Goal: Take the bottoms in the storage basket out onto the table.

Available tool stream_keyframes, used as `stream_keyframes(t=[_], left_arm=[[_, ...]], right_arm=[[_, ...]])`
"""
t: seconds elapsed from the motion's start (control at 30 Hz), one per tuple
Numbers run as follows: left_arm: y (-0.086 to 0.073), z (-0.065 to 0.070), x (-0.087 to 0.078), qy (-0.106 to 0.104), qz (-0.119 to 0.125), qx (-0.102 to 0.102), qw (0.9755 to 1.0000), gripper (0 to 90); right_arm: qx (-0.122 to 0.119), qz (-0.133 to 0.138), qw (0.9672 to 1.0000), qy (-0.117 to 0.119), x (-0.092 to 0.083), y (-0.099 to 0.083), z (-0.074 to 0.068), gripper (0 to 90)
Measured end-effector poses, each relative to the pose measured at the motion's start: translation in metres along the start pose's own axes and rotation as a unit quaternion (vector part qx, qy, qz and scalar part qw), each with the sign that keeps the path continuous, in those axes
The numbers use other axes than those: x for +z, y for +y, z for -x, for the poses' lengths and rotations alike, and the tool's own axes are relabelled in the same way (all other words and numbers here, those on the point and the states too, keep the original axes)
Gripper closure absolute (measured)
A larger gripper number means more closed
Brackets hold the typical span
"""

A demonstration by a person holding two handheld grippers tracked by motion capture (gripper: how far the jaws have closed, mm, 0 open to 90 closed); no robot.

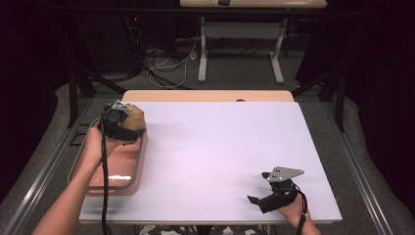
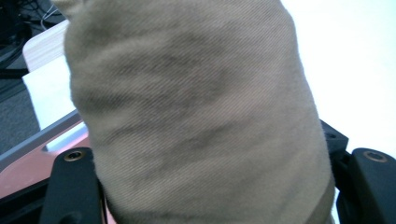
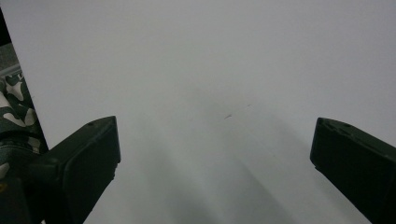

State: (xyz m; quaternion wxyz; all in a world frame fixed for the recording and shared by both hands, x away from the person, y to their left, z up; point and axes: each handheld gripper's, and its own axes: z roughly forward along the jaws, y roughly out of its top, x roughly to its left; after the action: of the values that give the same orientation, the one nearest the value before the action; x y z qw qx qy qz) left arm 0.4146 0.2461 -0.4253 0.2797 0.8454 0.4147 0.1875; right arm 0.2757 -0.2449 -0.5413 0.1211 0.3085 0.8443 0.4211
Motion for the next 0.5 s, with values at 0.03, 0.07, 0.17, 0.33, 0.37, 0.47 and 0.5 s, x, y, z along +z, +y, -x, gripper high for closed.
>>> stream_keyframes(t=[0.03,0.07,0.17,0.33,0.37,0.47,0.5], left_arm=[[0.000,0.000,0.000,0.000,0.000,0.000,1.0000,29.2],[0.002,0.003,0.000,-0.001,-0.001,0.004,1.0000,29.2],[0.004,0.006,0.001,-0.005,0.003,0.005,1.0000,29.2],[0.009,0.015,0.004,-0.016,0.007,0.009,0.9998,29.2],[0.010,0.016,0.005,-0.016,0.010,0.010,0.9998,29.2],[0.012,0.019,0.007,-0.020,0.013,0.011,0.9997,29.2],[0.013,0.020,0.008,-0.022,0.011,0.013,0.9996,29.2]], right_arm=[[0.000,0.000,1.0000,0.000,0.000,0.000,0.000,1.2],[0.000,0.001,1.0000,0.000,0.000,0.000,0.000,1.2],[0.000,0.001,1.0000,0.000,0.000,0.000,0.000,1.2],[-0.001,0.001,1.0000,0.001,0.001,0.000,0.000,1.2],[-0.002,0.001,1.0000,0.001,0.001,0.000,0.000,1.2],[-0.001,0.001,1.0000,-0.002,0.001,0.000,-0.001,1.2],[-0.001,0.001,1.0000,-0.002,0.001,0.000,-0.001,1.2]])
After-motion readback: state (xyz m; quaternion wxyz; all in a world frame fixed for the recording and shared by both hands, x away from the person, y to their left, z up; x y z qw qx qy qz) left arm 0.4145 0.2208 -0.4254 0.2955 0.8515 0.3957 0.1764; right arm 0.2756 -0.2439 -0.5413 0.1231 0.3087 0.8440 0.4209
